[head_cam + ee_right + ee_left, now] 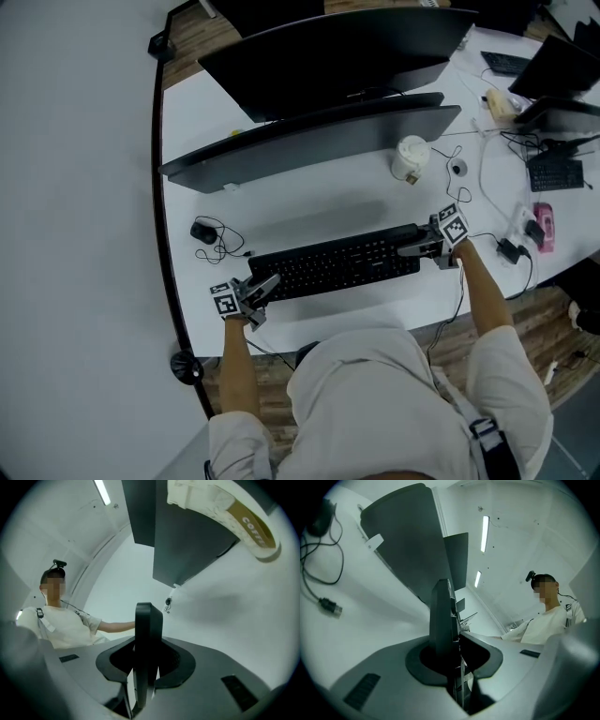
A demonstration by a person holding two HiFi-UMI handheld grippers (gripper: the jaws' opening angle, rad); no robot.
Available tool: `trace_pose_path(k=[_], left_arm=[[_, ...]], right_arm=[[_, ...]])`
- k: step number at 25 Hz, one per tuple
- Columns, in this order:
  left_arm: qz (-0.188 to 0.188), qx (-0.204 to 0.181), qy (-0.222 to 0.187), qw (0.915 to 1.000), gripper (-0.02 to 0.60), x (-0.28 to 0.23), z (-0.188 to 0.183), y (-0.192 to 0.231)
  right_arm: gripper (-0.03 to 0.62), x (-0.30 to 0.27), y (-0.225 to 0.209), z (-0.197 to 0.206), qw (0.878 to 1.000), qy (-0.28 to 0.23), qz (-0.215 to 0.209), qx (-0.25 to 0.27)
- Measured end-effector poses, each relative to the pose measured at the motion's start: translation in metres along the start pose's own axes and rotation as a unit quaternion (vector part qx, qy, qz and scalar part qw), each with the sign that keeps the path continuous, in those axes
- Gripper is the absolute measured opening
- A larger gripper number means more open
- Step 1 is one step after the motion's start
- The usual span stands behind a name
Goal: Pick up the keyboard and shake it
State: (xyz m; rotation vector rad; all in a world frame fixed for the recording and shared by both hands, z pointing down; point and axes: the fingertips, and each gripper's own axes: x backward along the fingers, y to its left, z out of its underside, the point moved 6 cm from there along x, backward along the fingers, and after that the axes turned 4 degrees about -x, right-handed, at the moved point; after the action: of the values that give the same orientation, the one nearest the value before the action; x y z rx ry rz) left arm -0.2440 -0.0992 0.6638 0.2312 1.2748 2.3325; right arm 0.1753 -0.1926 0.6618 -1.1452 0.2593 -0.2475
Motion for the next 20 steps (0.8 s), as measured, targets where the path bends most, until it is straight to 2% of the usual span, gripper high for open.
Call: trace_pose_path(k=[3,8,12,14,17,20], left_arm=[[0.011,-0.040,0.012,0.9991,0.095,-0.007,-0.021,-0.012],[0.024,-0.105,0.027,0.9938,0.095,-0.015,-0.057,-0.035],[0.027,-0.166,0.039,0.9850,0.098,-0.019,-0.082,-0.060],[0.024,-0.216,0.041,0.9752,0.098,-0.025,-0.094,-0.077],[0.027,-0.293,0.038,0.9551,0.100,-0.030,-0.113,-0.102],[0.034,-0.349,0.035,0.9358,0.100,-0.030,-0.133,-0.124]], right_arm=[[0.124,0.007,0.012,-0.012,0.998,0.039,0.036,0.039],[0.121,0.015,0.041,-0.042,0.990,0.062,0.073,0.104],[0.120,0.021,0.066,-0.060,0.975,0.089,0.113,0.168],[0.120,0.027,0.078,-0.068,0.963,0.104,0.139,0.206],[0.123,0.036,0.099,-0.081,0.944,0.104,0.168,0.263],[0.123,0.040,0.127,-0.096,0.923,0.103,0.190,0.318]])
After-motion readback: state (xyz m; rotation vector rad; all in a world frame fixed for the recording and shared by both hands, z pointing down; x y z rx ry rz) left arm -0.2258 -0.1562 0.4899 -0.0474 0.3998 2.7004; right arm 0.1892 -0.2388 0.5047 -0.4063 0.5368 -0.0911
